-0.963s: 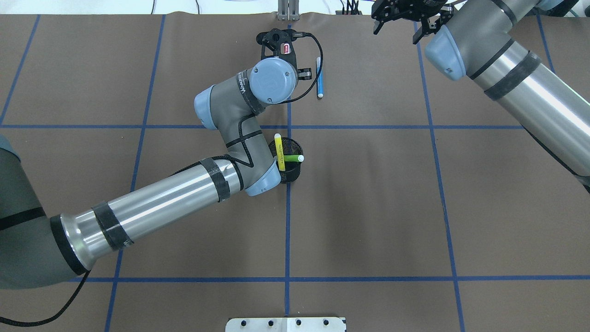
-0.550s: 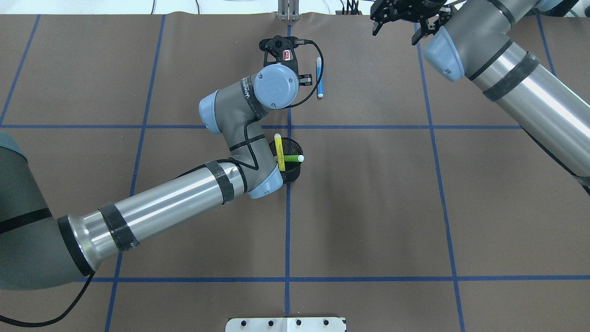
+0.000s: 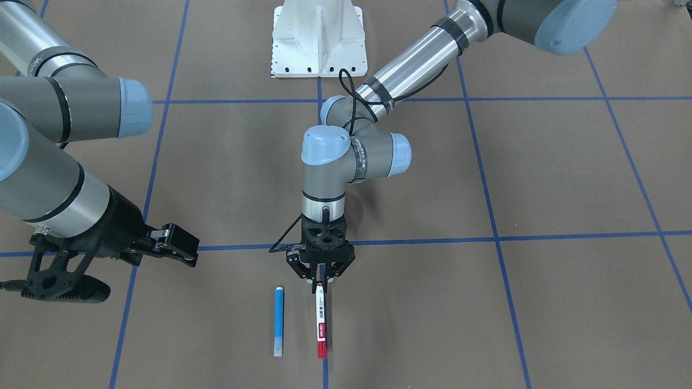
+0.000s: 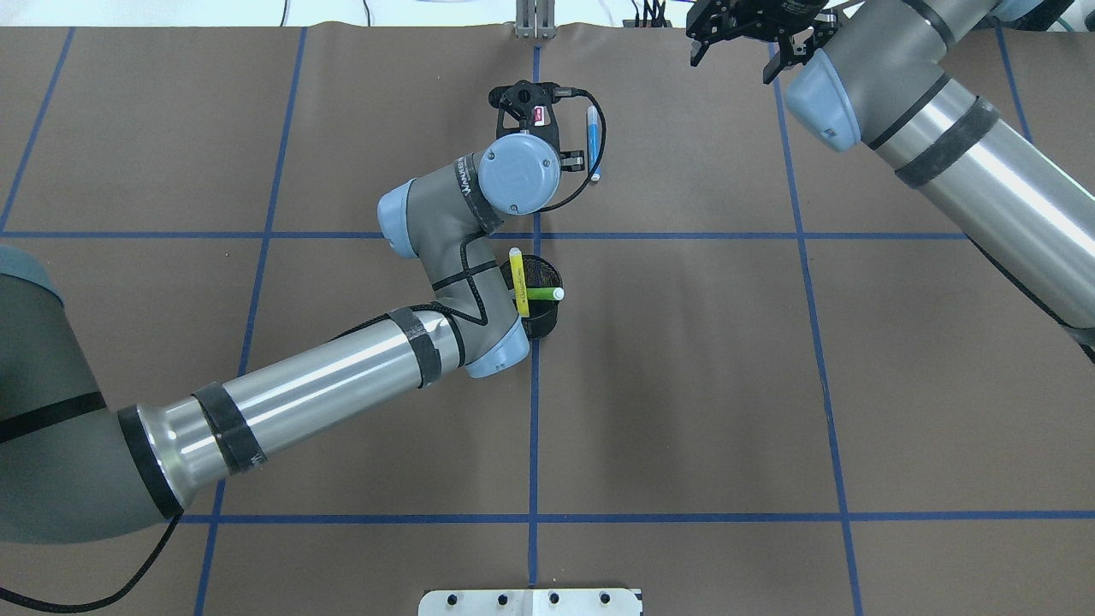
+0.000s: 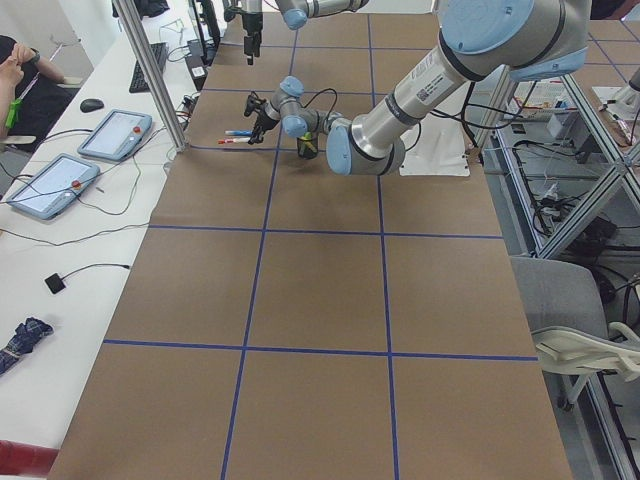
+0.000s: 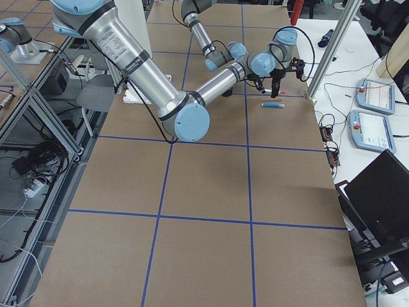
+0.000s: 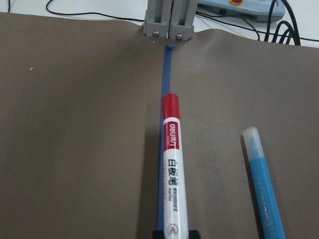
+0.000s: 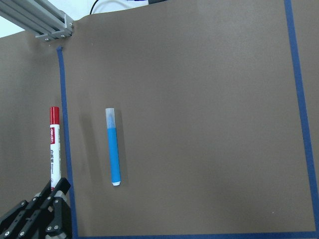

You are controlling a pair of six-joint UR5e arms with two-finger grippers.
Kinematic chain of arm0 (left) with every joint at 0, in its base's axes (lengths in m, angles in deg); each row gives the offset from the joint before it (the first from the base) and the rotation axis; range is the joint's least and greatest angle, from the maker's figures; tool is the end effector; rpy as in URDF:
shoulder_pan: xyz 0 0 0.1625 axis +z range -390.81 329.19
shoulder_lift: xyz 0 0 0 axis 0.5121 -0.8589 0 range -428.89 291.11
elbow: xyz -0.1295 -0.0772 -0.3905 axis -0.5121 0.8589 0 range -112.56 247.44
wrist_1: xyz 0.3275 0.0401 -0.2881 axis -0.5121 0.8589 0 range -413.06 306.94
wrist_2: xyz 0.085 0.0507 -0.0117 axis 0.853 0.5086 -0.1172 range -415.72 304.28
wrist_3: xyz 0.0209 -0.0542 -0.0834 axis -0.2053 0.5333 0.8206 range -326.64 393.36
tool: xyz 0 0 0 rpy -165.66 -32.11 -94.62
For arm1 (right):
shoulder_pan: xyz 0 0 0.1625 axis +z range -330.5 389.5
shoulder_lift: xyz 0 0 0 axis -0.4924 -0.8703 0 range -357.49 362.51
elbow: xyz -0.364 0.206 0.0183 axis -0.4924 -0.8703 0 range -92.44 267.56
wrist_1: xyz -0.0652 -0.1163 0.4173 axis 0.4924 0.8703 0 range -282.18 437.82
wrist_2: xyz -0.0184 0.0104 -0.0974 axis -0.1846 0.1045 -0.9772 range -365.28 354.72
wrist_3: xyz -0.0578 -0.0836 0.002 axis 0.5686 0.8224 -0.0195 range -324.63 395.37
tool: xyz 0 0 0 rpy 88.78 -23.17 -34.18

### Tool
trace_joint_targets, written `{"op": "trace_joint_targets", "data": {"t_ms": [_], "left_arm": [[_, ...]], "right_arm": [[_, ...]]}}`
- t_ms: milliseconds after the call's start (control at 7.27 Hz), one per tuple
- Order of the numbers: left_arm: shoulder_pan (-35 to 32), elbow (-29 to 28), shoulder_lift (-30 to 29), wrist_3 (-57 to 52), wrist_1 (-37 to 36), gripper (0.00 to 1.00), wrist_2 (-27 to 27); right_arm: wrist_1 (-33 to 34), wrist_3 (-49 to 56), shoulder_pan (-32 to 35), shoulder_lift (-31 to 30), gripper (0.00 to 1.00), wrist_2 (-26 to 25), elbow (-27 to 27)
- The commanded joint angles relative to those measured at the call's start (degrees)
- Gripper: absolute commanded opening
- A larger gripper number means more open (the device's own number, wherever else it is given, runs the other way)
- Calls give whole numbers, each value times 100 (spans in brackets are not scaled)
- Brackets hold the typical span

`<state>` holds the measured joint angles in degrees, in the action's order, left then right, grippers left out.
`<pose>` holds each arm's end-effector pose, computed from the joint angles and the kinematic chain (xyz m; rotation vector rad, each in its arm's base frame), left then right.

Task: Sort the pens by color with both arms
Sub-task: 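Place the red-capped marker beside the blue highlighter and release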

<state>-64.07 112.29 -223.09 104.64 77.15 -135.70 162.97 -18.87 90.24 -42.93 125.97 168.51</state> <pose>0.6766 -0.6244 0.1740 0.5978 0.8613 -0.3208 -0.3131 -0.6944 0.2121 0.0431 -0.9607 0.1484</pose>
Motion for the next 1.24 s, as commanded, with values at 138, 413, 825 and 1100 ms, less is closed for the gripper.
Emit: {"op": "trace_joint_targets", "data": {"t_ms": [138,413,825,1100], "left_arm": [[4,-64,-14,-1,5,90,113],[-100,6,-57,-18,5,98,53],[-915,147,-66,-517,22,99,-1305],[-1565,138,-14,-859,-74,99,-2412]], "right_arm": [[-7,-8,0,18,100,-20,0],[-15,-25,0,44,100,-11,17],[2,-51,-132,71,100,6,87],[72,-504,-403,219,100,138,202]]}}
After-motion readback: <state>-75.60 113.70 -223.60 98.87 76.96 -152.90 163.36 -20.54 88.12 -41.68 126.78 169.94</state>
